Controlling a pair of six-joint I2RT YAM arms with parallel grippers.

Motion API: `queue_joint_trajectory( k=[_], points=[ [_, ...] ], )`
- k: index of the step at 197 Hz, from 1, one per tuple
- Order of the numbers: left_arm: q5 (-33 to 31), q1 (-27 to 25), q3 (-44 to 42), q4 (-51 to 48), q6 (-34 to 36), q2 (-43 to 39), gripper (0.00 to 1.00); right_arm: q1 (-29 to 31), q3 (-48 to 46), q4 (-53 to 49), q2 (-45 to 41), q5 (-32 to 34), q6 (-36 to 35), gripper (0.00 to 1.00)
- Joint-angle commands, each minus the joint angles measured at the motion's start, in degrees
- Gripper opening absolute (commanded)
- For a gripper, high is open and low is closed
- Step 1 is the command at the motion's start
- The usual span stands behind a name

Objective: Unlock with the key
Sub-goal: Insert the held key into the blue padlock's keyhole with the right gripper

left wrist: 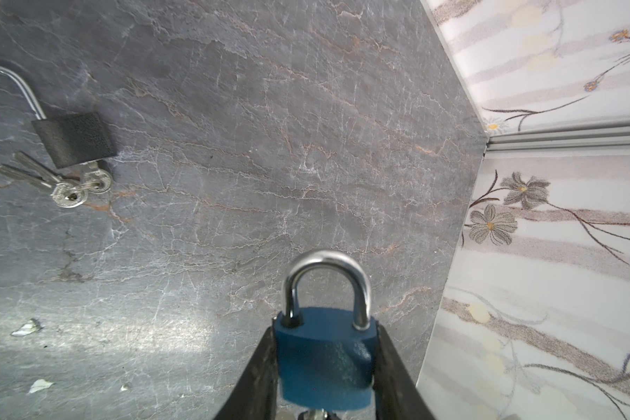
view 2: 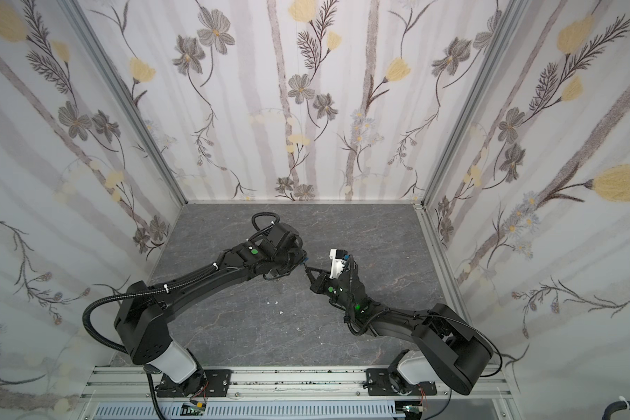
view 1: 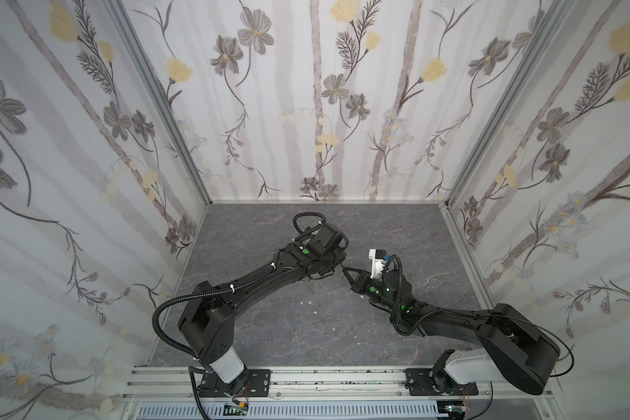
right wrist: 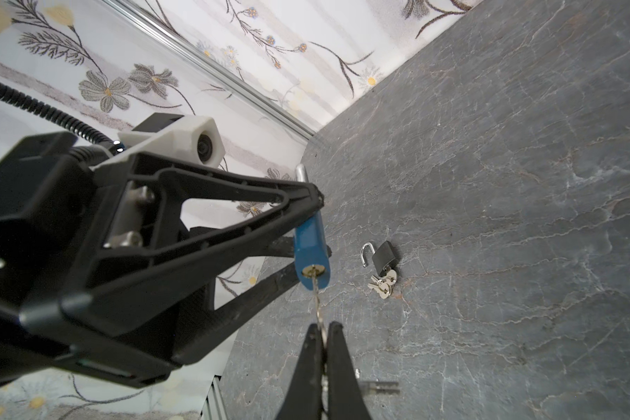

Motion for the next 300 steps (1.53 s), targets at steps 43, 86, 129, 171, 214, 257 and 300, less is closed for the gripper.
queue_joint_trajectory(
  k=[43, 86, 129, 171, 214, 257, 300],
  points=[
    [6.26, -1.60, 0.94, 0.08, 2.69, 0.56, 0.12, -1.60, 2.62, -3.25, -2.84, 1.11, 0.49, 0.00],
    [6.06, -1.96, 1.92, -1.45, 4.29, 0.89, 0.10, -2.14, 4.98, -11.65, -6.10, 3.86, -5.51, 0.00],
    [6.86, -2.36, 2.95, -2.28, 5.14, 1.90, 0.10, -2.46, 8.31, -19.58, -7.15, 4.40, -9.92, 0.00],
    [7.03, -2.47, 3.21, -2.06, 5.26, 2.17, 0.10, -2.78, 8.61, -20.72, -7.99, 3.30, -11.11, 0.00],
    [9.31, -2.82, 3.67, -0.63, 5.30, 3.05, 0.09, -3.37, 7.66, -16.23, -7.33, 1.07, -10.14, 0.00],
    [7.16, -2.05, 1.81, -1.82, 6.56, 1.29, 0.09, -3.50, 6.78, -19.28, -8.61, 0.65, -11.08, 0.10],
    [6.96, -1.22, -0.79, -1.77, 6.58, -0.14, 0.09, -3.31, 0.70, -19.17, -12.63, -1.82, -10.14, 0.23]
  ],
)
